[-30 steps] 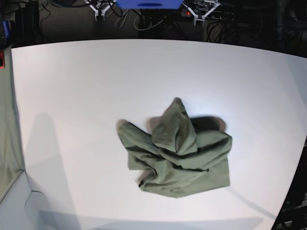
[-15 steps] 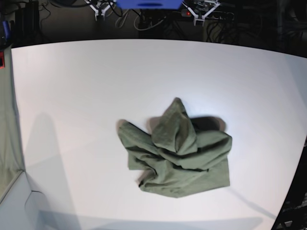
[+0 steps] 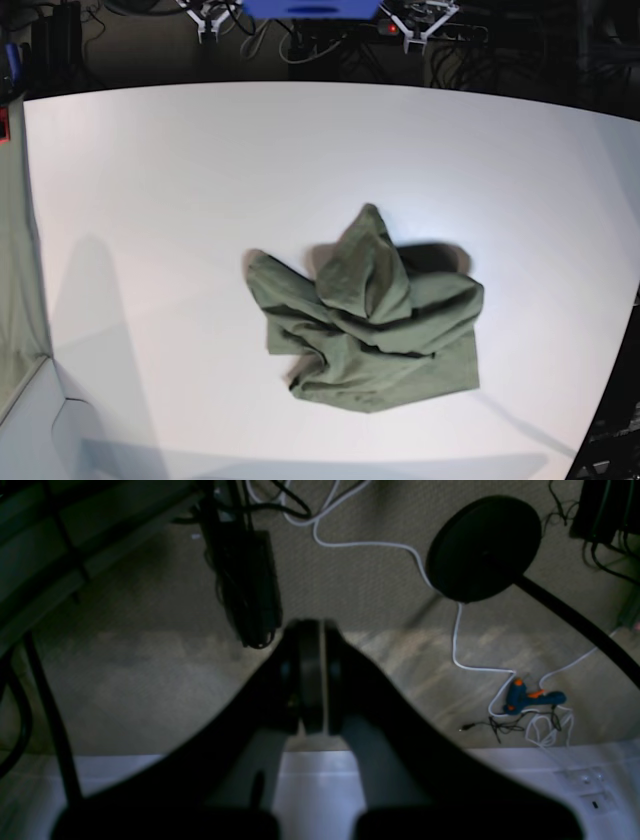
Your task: Layout the t-shirt on the table in an organized manner, then fold the t-shirt properly
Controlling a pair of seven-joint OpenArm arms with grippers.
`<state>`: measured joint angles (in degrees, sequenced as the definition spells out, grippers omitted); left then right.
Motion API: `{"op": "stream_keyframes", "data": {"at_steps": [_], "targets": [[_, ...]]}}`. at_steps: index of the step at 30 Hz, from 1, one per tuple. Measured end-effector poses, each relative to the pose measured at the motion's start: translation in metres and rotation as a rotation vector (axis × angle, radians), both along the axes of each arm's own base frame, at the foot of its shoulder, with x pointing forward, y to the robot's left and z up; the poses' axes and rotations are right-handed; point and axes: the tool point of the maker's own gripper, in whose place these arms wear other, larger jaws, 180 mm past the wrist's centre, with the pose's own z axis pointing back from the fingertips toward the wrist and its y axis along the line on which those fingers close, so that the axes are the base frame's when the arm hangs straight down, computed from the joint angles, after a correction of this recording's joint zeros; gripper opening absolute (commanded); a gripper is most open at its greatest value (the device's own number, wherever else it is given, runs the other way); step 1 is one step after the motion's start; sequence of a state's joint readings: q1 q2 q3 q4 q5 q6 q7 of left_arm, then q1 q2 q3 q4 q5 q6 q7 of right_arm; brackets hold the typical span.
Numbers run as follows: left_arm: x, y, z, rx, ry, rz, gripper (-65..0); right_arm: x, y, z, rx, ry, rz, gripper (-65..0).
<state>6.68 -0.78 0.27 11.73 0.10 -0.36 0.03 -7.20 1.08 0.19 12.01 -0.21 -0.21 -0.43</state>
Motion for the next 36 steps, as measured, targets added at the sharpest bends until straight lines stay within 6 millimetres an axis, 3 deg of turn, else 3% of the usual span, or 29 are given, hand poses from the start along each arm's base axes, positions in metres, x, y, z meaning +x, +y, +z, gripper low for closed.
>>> {"op": "stream_keyframes", "data": {"at_steps": [16,20,23,29,36], "targets": [[-0.002,0.0,0.0,0.0,0.003,0.0,-64.9,0.0,0.0,0.0,0.0,-0.001,0.0,-65.0],[-0.008,0.001,0.0,0.001,0.005,0.0,-64.9,-0.004,-0.001,0.001,-0.002,-0.014,0.001,-65.0],[-0.021,0.013,0.003,0.015,0.0,0.003,-64.9,-0.005,-0.003,0.007,-0.009,-0.094,0.009,-65.0],[-0.069,0.052,0.025,0.072,-0.012,-0.03,-64.9,-0.044,-0.034,0.029,-0.052,-0.111,0.037,-65.0],[-0.06,0.051,0.064,0.054,-0.149,-0.071,-64.9,-0.038,-0.038,0.067,-0.06,-0.237,0.07,-65.0]]}}
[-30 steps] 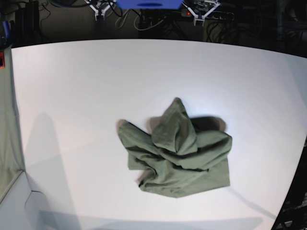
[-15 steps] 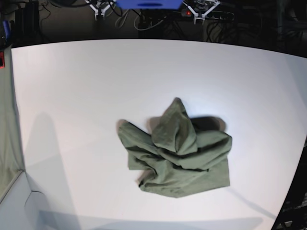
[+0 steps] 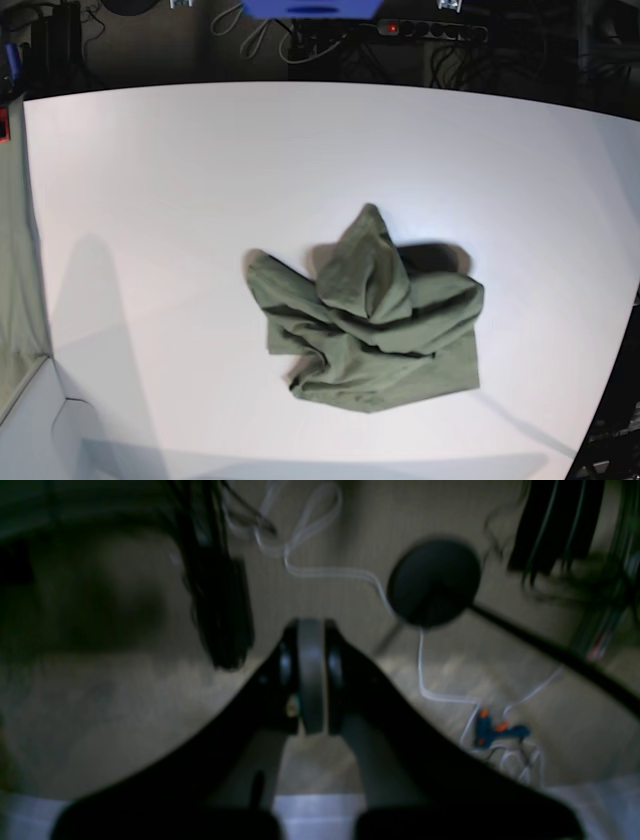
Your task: Layout the t-shirt on the table in an organized manner, then fold the t-shirt properly
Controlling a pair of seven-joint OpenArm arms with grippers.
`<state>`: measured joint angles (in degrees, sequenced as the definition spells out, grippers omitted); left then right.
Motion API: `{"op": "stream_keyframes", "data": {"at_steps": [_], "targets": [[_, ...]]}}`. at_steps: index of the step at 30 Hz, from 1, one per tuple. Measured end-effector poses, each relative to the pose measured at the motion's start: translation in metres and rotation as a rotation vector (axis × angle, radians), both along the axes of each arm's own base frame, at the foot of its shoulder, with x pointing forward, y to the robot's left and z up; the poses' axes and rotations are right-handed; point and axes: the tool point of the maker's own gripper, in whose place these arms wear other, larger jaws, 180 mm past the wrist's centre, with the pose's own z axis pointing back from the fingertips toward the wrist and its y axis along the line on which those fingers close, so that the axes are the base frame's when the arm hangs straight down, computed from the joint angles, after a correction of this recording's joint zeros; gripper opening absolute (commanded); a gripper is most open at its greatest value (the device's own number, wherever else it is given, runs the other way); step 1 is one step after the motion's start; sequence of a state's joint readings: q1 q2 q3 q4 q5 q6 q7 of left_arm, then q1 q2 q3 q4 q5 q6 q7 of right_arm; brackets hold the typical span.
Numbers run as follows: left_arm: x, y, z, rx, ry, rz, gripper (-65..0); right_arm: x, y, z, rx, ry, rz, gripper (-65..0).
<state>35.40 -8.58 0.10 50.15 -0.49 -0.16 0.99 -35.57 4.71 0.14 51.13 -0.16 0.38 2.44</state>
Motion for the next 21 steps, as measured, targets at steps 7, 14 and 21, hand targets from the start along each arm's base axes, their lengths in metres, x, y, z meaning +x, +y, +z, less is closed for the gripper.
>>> {"op": "stream_keyframes", "data": {"at_steps": [7,14,21], "targets": [[0.015,0.013,0.061,-0.052,-0.14,0.056,-64.9,0.022,-0.001,0.06,-0.004,-0.148,0.047,-65.0],[0.071,0.005,0.128,-0.136,-0.351,0.034,-64.9,0.087,0.003,0.135,-0.008,-0.406,0.087,-65.0],[0.106,-0.023,0.192,-0.216,-0.508,0.013,-64.9,0.135,-0.001,0.198,-0.04,-0.591,0.098,-65.0]]}}
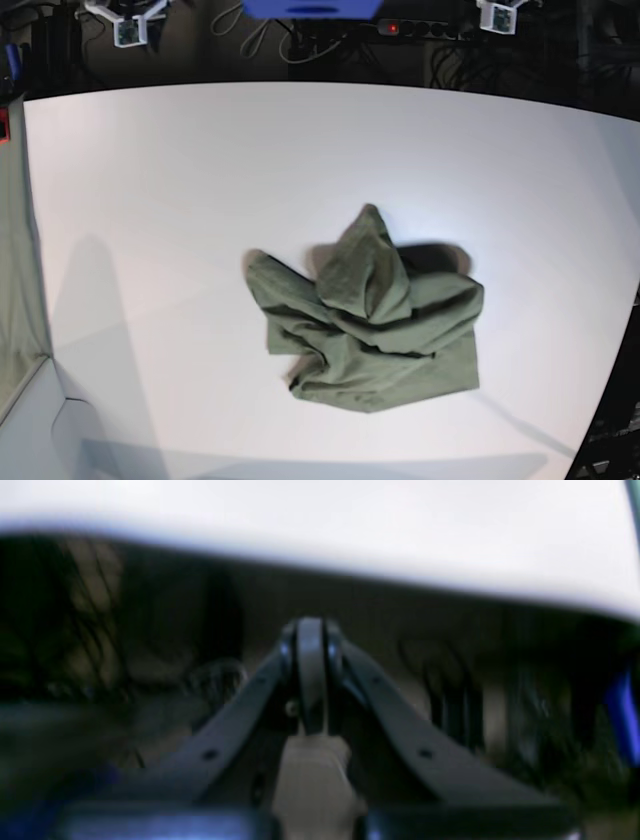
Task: Layout the t-shirt on the table in an organized manner, then fold the t-shirt properly
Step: 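Move the right gripper down to the crumpled green shirt and grasp its edge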
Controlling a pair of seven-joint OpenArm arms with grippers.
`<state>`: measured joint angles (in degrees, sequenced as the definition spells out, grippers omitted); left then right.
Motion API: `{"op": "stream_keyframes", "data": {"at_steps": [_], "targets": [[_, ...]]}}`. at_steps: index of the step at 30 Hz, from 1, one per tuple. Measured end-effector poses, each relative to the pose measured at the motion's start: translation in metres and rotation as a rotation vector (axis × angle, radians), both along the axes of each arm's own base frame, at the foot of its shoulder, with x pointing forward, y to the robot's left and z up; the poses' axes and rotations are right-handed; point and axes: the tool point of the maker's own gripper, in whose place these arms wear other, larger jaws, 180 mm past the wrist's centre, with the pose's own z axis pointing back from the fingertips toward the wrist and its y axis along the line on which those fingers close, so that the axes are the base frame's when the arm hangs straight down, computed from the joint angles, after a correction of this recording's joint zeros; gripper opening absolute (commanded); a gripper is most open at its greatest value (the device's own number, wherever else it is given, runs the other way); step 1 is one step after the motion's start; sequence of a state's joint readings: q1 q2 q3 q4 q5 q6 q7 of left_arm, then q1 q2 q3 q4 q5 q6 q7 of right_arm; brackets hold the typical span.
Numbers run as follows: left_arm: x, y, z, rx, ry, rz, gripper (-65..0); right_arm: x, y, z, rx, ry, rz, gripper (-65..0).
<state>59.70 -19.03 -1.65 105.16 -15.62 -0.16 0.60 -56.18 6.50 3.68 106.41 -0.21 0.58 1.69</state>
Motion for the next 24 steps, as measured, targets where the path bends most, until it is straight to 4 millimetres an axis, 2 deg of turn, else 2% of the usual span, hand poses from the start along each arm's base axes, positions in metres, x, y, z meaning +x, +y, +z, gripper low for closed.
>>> {"op": "stream_keyframes", "data": {"at_steps": [3,7,10,12,15,18,22,24], "targets": [[0.023,0.007,0.024,0.015,-0.082,0.021,-64.9,0.024,0.005,0.024,0.005,-0.081,0.014,-65.0],[0.048,0.002,0.048,-0.005,-0.175,0.055,-64.6,0.055,0.02,0.049,0.041,-0.168,0.002,-65.0],[0.078,-0.003,0.06,-0.03,-0.267,0.085,-64.6,0.069,0.025,0.047,0.058,-0.171,-0.008,-65.0],[0.088,-0.007,0.064,-0.044,-0.296,0.091,-64.5,0.076,0.028,0.046,0.064,-0.169,0.0,-65.0],[0.098,-0.014,0.067,-0.069,-0.321,0.1,-64.5,0.093,0.049,0.049,0.109,-0.189,0.033,-64.9],[0.118,-0.022,0.076,-0.093,-0.379,0.098,-61.0,0.109,0.062,0.051,0.135,-0.198,0.055,-56.5],[0.134,-0.025,0.085,-0.103,-0.428,0.095,-41.4,0.119,0.091,0.047,0.182,-0.145,0.113,-40.6],[0.14,-0.025,0.087,-0.106,-0.441,0.093,-39.3,0.13,0.094,0.049,0.182,-0.148,0.122,-35.7]]}}
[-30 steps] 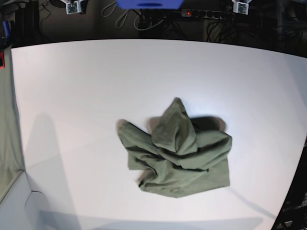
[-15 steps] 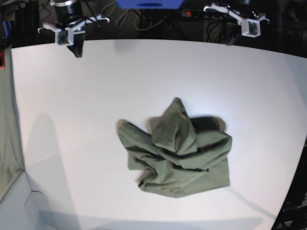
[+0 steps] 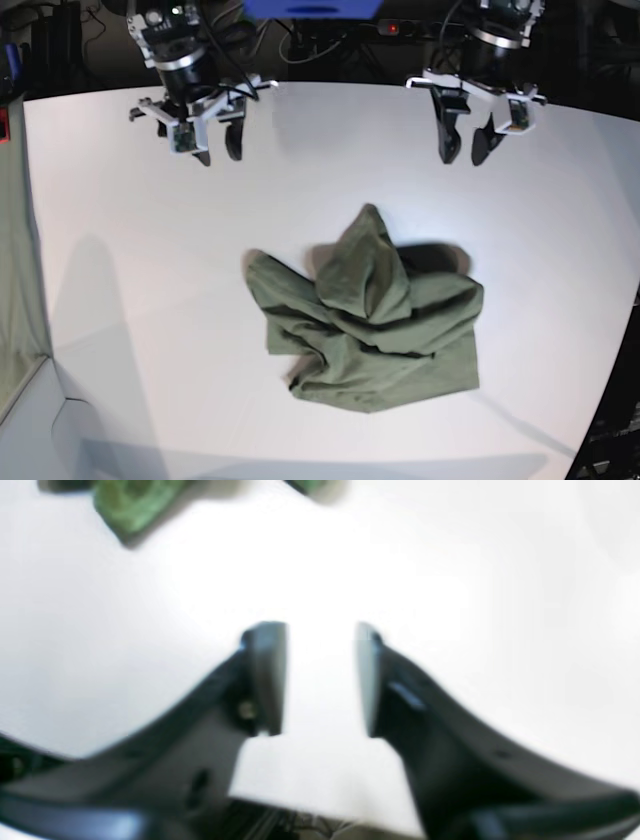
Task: Layout the t-shirt on the table in an organized manner, then fold the t-shirt properly
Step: 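Move the right gripper down to the crumpled green shirt and grasp its edge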
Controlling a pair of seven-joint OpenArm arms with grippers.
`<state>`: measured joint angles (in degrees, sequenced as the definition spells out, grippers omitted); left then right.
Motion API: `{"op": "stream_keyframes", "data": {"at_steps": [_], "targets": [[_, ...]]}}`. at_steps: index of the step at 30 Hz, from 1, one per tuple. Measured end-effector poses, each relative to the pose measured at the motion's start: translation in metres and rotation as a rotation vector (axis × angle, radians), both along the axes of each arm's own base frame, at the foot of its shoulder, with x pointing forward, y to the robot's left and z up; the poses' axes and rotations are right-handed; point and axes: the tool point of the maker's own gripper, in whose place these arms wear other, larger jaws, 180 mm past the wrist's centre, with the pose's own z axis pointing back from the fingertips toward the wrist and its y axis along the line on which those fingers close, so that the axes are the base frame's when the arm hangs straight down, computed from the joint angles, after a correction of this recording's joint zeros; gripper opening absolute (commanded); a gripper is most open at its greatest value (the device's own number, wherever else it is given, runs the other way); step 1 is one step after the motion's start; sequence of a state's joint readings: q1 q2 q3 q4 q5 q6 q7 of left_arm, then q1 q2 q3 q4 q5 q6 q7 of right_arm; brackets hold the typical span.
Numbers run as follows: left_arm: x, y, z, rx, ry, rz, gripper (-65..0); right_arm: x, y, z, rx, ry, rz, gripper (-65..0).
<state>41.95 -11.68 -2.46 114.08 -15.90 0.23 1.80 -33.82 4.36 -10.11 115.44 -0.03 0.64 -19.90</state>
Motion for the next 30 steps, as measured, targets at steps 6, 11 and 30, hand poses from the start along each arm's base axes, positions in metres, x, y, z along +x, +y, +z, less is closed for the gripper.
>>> {"op": "stream_keyframes", "data": {"at_steps": [6,11,30], "targets": [[0.019,0.005,0.012,0.012,-0.063,0.007,-37.9,0.046,0.002,0.018,-0.019,-0.049,0.013,-30.9],[0.025,0.007,0.011,0.022,-0.072,0.007,-32.3,0.093,0.003,0.035,-0.043,-0.076,0.02,-30.8],[0.011,0.046,-0.004,0.085,-0.014,0.098,-31.9,0.187,0.029,-0.028,-0.142,0.028,0.12,-30.8]]}}
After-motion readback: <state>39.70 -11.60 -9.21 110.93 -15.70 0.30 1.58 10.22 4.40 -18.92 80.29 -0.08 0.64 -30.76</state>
